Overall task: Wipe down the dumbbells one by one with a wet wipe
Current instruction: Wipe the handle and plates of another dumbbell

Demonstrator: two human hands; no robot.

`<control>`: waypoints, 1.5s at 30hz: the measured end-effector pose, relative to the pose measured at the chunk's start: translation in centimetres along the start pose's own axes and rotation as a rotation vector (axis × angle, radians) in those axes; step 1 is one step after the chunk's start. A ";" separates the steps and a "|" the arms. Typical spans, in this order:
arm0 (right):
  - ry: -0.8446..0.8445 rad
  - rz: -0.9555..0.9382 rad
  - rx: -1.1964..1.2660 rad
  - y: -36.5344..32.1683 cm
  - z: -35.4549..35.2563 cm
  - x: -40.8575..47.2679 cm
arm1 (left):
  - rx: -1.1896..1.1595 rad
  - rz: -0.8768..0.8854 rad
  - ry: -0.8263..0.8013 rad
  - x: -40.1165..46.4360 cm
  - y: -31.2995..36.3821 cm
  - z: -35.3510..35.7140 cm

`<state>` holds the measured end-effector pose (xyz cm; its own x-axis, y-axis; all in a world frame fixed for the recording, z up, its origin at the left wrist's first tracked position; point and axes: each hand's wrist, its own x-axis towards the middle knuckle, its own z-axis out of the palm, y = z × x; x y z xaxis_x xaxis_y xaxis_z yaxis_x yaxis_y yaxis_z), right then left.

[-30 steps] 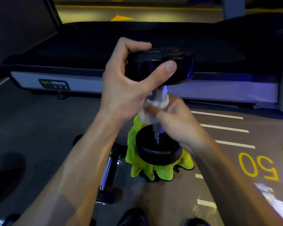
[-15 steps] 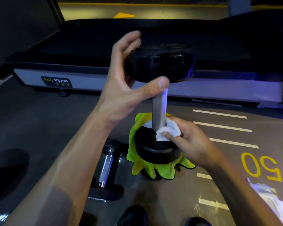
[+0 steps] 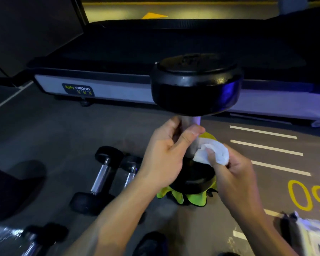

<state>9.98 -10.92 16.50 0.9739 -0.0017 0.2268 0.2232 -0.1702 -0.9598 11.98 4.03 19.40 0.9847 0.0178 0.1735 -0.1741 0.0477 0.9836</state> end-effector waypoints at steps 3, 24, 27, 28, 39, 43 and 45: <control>0.028 0.017 0.048 -0.3 0.0 0.0 | -0.047 0.036 0.078 -0.8 -0.2 0.4; -0.417 0.641 0.390 5.0 13.5 -2.4 | 0.918 -0.487 0.356 -0.7 -7.6 -32.0; -0.440 0.715 0.384 6.1 15.0 -1.5 | 0.988 -0.612 0.331 0.2 -10.9 -35.5; -0.445 0.740 0.384 6.4 15.4 -1.2 | 0.993 -0.653 0.326 0.4 -12.2 -36.2; -0.405 0.869 0.312 8.8 18.2 -0.2 | 1.157 -0.894 0.269 1.4 -20.9 -39.0; -0.399 0.843 0.296 8.4 18.3 0.2 | 1.166 -0.950 0.229 1.0 -21.4 -39.0; -0.399 0.820 0.289 7.6 18.3 0.2 | 1.278 -0.880 0.162 1.1 -20.3 -38.5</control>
<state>12.61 5.78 6.18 0.7612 0.3331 -0.5564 -0.5857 -0.0153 -0.8104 16.21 41.57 -2.28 0.7426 0.5494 -0.3831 0.6416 -0.7476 0.1716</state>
